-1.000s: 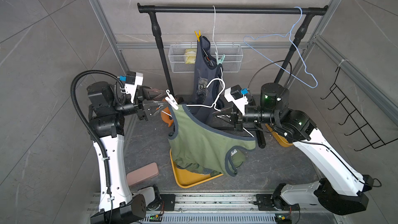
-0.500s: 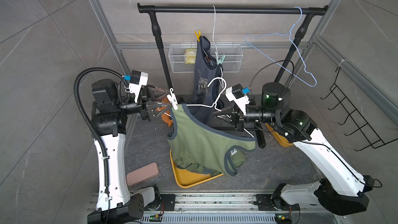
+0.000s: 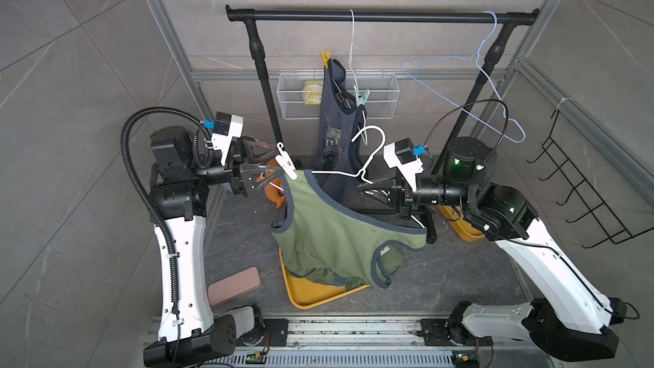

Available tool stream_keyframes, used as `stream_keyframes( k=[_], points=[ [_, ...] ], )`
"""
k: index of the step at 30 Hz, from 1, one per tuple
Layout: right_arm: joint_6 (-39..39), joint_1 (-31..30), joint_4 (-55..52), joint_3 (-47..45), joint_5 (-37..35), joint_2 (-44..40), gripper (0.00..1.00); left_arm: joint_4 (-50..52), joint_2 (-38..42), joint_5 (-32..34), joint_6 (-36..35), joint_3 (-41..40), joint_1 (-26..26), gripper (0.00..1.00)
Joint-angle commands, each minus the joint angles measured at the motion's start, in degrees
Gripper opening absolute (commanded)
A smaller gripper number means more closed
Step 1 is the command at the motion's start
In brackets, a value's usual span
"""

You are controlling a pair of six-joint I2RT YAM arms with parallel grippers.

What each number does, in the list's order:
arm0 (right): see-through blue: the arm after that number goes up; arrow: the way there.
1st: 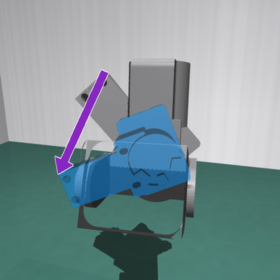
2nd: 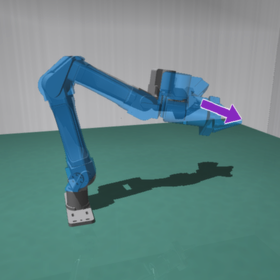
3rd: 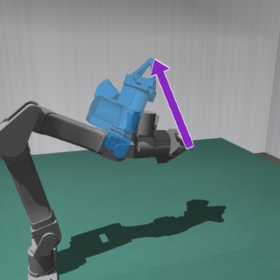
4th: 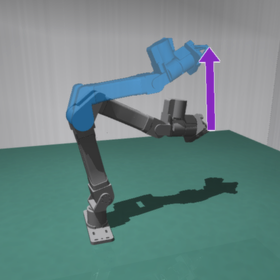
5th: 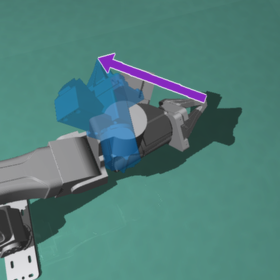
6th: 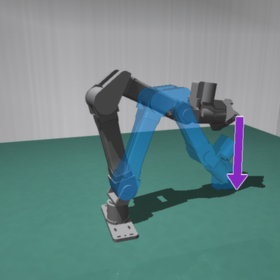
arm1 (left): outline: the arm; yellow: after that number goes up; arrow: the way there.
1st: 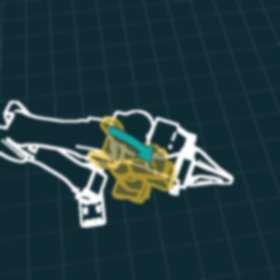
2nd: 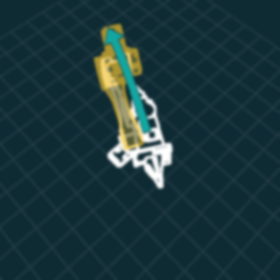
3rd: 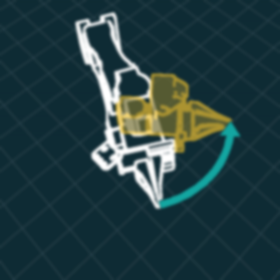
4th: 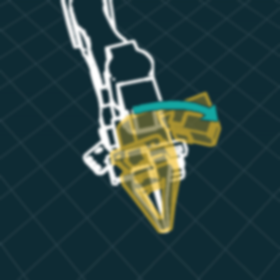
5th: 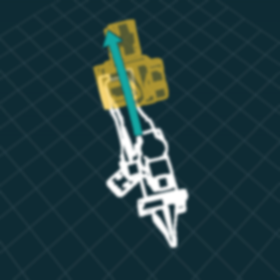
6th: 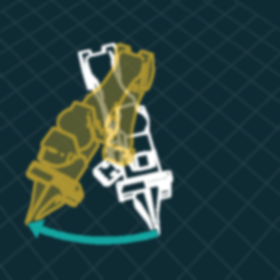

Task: Remove the clothespins securing tank tops to the hanger
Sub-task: Remove the clothespin from the hanger.

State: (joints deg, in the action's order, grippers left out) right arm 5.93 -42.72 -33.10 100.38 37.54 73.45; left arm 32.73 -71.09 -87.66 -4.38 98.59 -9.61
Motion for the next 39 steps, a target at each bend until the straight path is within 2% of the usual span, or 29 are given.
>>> stream_keyframes(
  k=[1, 12, 29, 33, 36, 39],
  points=[
    [-1.00, 0.18, 2.70, 1.09, 0.78, 0.75, 0.00, 0.58, 0.54, -12.08, -0.63, 1.96, 0.51, 0.82],
    [-1.38, 0.09, 3.00, 2.44, 1.92, 2.65, 0.00, 0.84, -0.10, -12.05, -0.49, 2.38, 2.67, 0.80],
    [-1.34, 0.16, 3.37, 3.76, 0.84, 4.33, 0.00, 1.01, 0.47, -12.07, -0.15, 2.06, 3.29, 0.64],
    [-1.49, 0.14, 3.39, 3.93, 1.13, 4.42, 0.00, 1.01, 0.68, -12.10, -0.27, 1.70, 3.46, 0.56],
    [-1.38, 0.15, 3.22, 3.95, 1.13, 4.60, 0.00, 1.02, 0.73, -12.03, -0.26, 1.70, 3.48, 0.32],
    [-1.52, 0.15, 3.14, 3.83, 1.05, 4.60, 0.00, 1.10, 0.74, -12.05, -0.20, 1.78, 3.47, 0.20]
  ],
)
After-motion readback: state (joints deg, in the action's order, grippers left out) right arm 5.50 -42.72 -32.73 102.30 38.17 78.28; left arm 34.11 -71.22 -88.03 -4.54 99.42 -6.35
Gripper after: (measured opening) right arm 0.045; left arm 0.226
